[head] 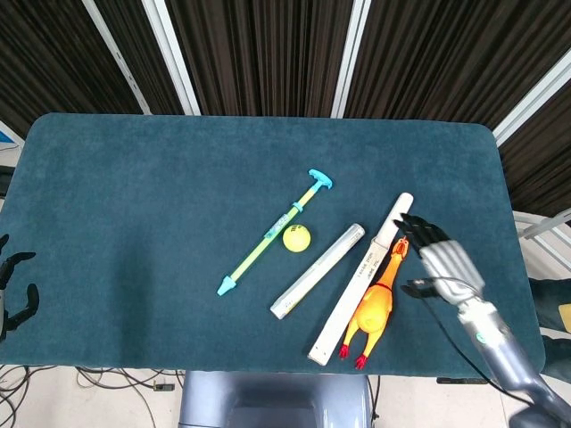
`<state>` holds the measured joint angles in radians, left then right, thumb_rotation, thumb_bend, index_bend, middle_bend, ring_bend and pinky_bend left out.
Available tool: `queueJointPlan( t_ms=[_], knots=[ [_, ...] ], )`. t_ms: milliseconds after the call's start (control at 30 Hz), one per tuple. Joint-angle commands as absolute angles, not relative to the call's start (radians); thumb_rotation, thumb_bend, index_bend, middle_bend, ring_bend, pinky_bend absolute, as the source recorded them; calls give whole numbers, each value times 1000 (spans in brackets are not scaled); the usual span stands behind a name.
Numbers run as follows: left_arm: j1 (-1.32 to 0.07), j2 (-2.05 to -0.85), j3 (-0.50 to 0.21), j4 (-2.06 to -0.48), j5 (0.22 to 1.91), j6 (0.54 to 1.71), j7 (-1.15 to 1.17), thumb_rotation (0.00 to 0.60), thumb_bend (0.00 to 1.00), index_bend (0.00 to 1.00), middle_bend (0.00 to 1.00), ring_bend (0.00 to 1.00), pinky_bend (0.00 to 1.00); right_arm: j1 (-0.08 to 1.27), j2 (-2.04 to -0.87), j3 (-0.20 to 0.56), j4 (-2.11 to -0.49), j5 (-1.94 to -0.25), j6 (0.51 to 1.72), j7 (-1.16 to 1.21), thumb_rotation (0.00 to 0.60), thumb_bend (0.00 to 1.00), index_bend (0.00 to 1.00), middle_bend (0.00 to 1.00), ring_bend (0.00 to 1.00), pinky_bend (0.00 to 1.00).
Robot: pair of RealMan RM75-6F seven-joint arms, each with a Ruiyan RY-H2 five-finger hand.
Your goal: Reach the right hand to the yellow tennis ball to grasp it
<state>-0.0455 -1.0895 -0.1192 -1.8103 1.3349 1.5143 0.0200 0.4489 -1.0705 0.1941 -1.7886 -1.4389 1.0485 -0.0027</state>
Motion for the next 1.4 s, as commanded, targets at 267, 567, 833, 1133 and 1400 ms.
queueJointPlan(
  t_ms=[267,567,833,1133,1400],
  knots=[
    [-49,-1082,-125,-1815,1322,1502,2,600,526,250,0,0,0,843,-1327,284,-1634,-953,733,-341,600,37,0,96,81,158],
    [-55,-1080,-125,-1816,1306,1478,-8,600,526,250,0,0,0,956,-1491,239,-1495,-724,744,-440,600,43,22,148,126,158],
    [-56,-1079,-124,-1818,1304,1477,-6,600,526,250,0,0,0,985,-1609,228,-1361,-672,773,-429,600,57,95,196,174,158],
    [-57,-1079,-125,-1819,1299,1475,-6,600,526,250,0,0,0,995,-1697,248,-1264,-686,794,-386,600,77,150,236,218,158],
    [-57,-1078,-125,-1821,1296,1474,-5,600,526,250,0,0,0,1002,-1738,258,-1227,-695,810,-378,600,129,267,341,316,158]
  ],
)
